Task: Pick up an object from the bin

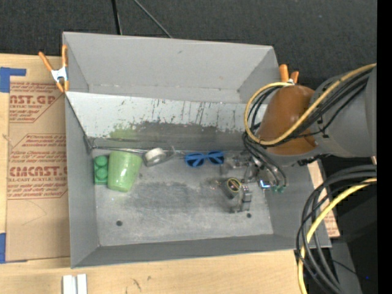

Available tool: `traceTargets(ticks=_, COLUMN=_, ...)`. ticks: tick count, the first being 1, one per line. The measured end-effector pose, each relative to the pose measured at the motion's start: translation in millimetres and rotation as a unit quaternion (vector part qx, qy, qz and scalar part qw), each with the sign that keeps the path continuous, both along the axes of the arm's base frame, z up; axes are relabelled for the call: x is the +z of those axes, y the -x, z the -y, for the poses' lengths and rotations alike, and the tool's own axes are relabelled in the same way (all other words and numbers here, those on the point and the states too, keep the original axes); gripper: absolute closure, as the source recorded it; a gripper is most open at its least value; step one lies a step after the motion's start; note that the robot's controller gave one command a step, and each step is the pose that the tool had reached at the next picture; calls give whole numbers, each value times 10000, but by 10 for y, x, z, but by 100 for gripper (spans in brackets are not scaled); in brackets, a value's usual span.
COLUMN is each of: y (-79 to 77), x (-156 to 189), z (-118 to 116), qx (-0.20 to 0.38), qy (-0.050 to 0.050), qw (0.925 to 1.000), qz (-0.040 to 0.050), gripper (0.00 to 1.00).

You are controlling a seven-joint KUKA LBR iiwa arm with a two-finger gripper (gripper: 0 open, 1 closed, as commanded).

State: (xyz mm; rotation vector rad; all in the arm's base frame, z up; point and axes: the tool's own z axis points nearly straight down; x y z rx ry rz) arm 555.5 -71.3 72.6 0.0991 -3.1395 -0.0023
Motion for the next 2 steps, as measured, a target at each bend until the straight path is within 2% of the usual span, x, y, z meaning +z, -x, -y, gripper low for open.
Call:
traceTargets(ticks=1, y=-14, x=13, z=-5, qx=7, qy=2, qw=10000, qz=19, gripper=100)
traceTargets(ticks=2, y=-327, x=1306, z=61, qx=-301, qy=8, qw=9995, qz=59, gripper=100)
